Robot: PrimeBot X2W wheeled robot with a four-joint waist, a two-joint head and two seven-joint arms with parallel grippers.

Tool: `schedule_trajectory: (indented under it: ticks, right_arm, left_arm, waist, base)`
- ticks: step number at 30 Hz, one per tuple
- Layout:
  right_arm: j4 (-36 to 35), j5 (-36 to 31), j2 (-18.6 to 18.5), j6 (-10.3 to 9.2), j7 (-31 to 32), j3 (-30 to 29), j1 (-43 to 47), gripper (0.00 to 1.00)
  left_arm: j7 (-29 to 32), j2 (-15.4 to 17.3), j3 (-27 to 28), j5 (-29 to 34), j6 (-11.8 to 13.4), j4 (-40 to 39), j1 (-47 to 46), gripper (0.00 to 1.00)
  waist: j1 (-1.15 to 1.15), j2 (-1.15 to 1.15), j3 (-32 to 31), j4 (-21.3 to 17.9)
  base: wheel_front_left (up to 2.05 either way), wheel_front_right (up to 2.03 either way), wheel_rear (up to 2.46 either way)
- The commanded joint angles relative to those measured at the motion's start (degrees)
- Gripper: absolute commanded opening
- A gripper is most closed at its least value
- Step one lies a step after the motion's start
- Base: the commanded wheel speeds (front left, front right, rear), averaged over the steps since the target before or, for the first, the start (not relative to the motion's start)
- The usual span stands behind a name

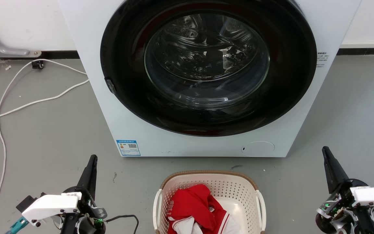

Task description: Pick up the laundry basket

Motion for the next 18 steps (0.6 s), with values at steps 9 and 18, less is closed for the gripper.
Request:
schedule_trajectory:
  ticks: [9,18]
  right_arm:
    - [0.1,-0.4,0.2,0.0,0.2,-0.1,-0.6,0.0]
    - [0.1,-0.4,0.2,0.0,0.1,-0.1,-0.7,0.0]
  left_arm:
    - [0.2,0.0,0.3,0.3,-0.2,0.1,-0.6,0.0]
    - [0.2,-0.1,0.3,0.2,-0.2,0.1,-0.6,0.0]
  waist:
    - [0.0,0.0,0.0,0.0]
    - [0.0,0.0,0.0,0.0]
  base:
    - [0.0,0.0,0.0]
    - [0.0,0.0,0.0]
